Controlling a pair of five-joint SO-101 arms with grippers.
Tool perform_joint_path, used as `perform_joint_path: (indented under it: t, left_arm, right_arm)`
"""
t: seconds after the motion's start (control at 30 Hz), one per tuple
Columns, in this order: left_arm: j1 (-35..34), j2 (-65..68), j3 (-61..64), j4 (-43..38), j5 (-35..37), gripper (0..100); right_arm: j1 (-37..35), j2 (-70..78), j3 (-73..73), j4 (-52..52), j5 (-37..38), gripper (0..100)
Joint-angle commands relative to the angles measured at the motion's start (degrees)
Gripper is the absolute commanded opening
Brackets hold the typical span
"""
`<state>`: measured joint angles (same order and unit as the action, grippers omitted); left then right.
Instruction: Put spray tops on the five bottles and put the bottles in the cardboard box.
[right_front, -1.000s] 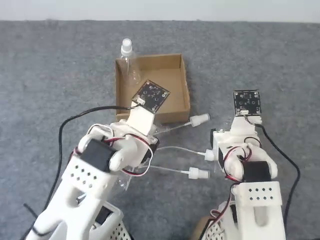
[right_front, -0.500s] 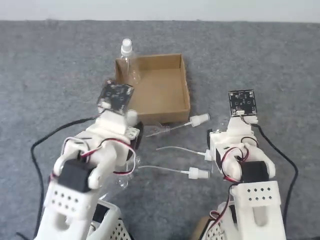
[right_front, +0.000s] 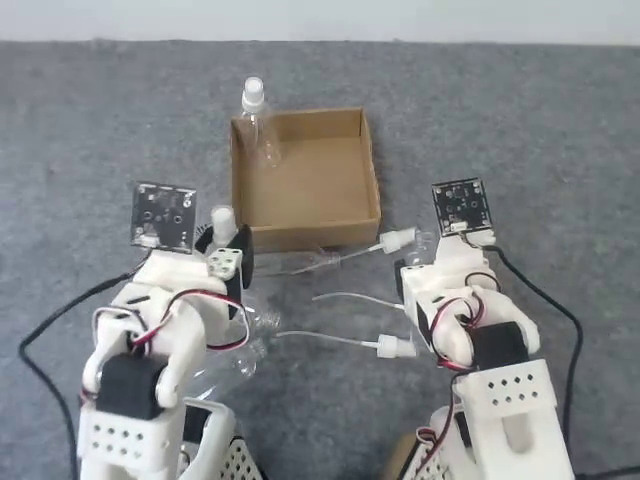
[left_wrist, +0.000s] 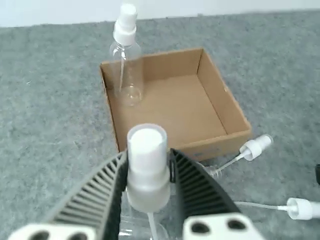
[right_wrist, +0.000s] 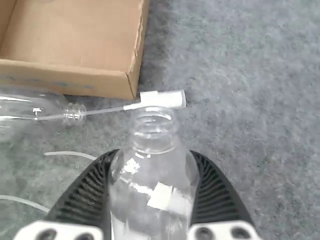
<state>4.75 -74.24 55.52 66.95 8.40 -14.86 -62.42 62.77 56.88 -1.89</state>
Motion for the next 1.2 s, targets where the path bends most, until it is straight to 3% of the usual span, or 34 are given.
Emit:
perform_joint_path:
  t: [0.0,0.47,0.63,0.83,1.17]
  left_arm:
    - [-1.58,-4.04,1.1,-3.08,1.76,1]
    - [-8.53,-9.58,2.51,-3.08,4.31,1]
    - [-10.99,-9.67,2.42,-3.08,4.84,1]
    - [-11.08,-12.31,2.15,-3.25,4.84,1]
    - [-10.9,-23.21,2.42,-11.25,7.65,1]
  right_arm:
    - [-3.21,-1.8,-5.54,-0.66,-0.44,2.0]
    - [-13.67,-1.8,-15.65,-1.36,-0.26,2.0]
    - [-18.86,-1.71,-16.7,-9.71,-0.18,2.0]
    - [-19.56,-1.71,-16.26,-14.37,-0.18,2.0]
    - [-19.56,-1.71,-15.03,-17.27,-0.18,2.0]
